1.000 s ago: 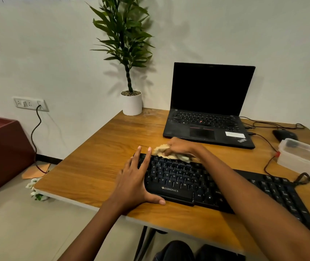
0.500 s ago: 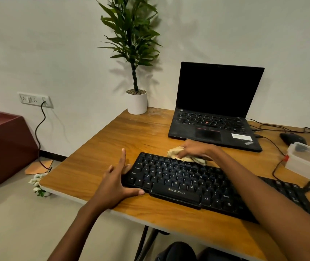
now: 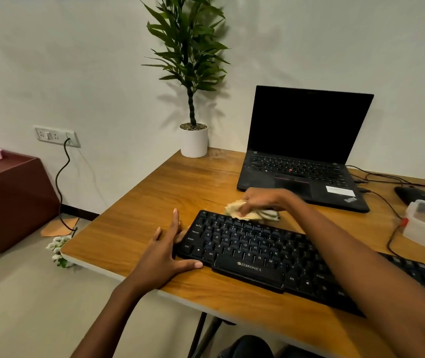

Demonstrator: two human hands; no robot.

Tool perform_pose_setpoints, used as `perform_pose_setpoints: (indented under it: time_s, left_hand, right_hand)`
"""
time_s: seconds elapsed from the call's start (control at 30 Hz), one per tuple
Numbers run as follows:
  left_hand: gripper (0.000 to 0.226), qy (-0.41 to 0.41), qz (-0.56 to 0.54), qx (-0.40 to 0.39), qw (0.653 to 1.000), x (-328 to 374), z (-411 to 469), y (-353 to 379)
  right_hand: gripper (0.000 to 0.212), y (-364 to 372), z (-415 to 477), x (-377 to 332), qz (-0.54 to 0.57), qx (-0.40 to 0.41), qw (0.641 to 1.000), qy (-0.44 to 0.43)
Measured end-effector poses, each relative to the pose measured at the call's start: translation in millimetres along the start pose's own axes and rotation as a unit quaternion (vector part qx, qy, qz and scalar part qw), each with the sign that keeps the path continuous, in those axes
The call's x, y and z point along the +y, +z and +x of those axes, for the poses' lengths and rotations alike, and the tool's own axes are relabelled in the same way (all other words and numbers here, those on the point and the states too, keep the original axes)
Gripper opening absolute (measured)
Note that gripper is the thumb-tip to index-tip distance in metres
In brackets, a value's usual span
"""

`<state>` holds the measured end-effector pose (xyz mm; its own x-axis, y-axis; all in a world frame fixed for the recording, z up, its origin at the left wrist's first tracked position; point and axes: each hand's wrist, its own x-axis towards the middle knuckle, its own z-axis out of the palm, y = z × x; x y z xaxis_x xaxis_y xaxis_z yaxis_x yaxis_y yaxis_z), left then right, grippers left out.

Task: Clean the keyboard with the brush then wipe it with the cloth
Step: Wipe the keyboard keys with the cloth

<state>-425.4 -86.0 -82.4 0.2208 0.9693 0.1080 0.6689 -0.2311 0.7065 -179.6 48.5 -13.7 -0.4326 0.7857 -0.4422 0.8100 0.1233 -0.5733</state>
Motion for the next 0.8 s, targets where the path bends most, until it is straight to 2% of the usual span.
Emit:
perform_pose_setpoints:
  time_s: [0.07, 0.17, 0.23, 0.3, 0.4, 0.47, 0.53, 0.57, 0.63, 0.7, 0.77, 0.8]
  left_hand:
    - [0.133, 0.006, 0.008, 0.0, 1.0, 2, 0, 0]
    - [0.121, 0.001, 0.016, 0.005, 1.0, 10, -3, 1]
    - [0.115, -0.011, 0.019, 0.006, 1.0, 11, -3, 1]
    - [0.113, -0.02, 0.021, 0.003, 1.0, 15, -5, -1]
    - [0.115, -0.038, 0.025, -0.009, 0.999, 14, -3, -1]
    - [0.124, -0.047, 0.026, -0.025, 0.998, 9, -3, 0]
    - [0.13, -0.047, -0.029, -0.03, 0.998, 6, -3, -1]
    - [0.123, -0.05, -0.098, -0.011, 0.994, 6, -3, -3]
    - [0.088, -0.055, -0.259, 0.073, 0.962, 12, -3, -8]
    - [0.062, -0.066, -0.38, 0.148, 0.911, 18, -2, -16]
    - [0.052, -0.063, -0.485, 0.149, 0.86, 20, 3, -20]
    - [0.056, -0.067, -0.526, 0.138, 0.837, 23, 5, -22]
  right_hand:
    - [0.025, -8, -15, 13, 0.0, -0.004, 0.999, 0.038]
    - [0.028, -4, -17, 4, -0.037, 0.016, 0.999, 0.034]
    - [0.022, 8, -2, -18, -0.046, 0.032, 0.998, -0.002]
    - [0.006, 24, 17, -40, -0.031, 0.059, 0.997, -0.039]
    - [0.007, 44, 41, -65, 0.022, 0.102, 0.992, -0.065]
    - [0.005, 48, 46, -72, 0.064, 0.138, 0.985, -0.083]
    - [0.018, 46, 43, -78, 0.163, 0.209, 0.959, -0.102]
    - [0.022, 45, 38, -82, 0.226, 0.243, 0.936, -0.116]
    - [0.022, 43, 25, -91, 0.341, 0.272, 0.887, -0.151]
    - [0.023, 46, 14, -101, 0.435, 0.252, 0.848, -0.169]
    - [0.021, 55, 7, -108, 0.511, 0.208, 0.816, -0.172]
    - [0.022, 61, 5, -110, 0.532, 0.187, 0.808, -0.17]
